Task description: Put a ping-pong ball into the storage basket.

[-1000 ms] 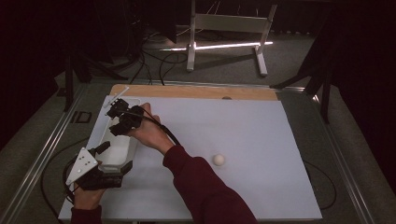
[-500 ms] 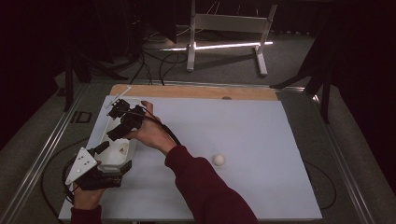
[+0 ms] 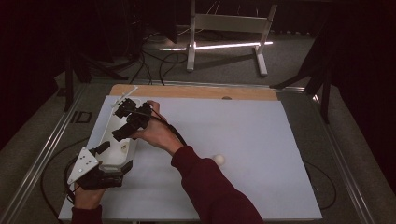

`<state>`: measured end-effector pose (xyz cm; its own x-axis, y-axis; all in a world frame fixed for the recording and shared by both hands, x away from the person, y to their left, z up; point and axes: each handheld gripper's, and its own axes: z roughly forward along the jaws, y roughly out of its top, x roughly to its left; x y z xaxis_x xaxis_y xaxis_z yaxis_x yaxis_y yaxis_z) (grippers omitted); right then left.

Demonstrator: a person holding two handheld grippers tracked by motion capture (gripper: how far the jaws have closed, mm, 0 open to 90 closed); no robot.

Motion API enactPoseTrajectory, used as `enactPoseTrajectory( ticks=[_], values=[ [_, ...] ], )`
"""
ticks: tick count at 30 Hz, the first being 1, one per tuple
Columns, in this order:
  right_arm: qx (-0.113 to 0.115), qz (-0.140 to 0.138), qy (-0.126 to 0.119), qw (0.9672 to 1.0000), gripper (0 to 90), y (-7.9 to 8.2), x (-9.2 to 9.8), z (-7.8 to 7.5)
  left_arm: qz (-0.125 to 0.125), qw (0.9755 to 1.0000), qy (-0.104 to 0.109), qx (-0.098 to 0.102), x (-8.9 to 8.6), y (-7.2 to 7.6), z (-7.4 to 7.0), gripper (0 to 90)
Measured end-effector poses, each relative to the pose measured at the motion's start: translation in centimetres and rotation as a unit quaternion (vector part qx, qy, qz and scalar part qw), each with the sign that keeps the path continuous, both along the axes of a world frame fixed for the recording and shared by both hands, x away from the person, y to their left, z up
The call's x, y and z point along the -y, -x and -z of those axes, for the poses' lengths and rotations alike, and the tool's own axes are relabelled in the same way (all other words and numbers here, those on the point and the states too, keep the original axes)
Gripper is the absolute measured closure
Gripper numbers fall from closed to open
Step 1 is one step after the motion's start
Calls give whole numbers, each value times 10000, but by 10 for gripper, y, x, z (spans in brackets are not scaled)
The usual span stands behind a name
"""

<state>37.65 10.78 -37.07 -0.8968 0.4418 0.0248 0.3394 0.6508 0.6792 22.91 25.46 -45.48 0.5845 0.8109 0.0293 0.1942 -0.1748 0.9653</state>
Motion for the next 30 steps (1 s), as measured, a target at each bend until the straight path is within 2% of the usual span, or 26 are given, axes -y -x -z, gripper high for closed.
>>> enactPoseTrajectory(
  ticks=[30],
  values=[
    [122,174,-172,9996,88,-1,36,-12,-20,10000,13,-30,0,-1,2,7]
  ],
)
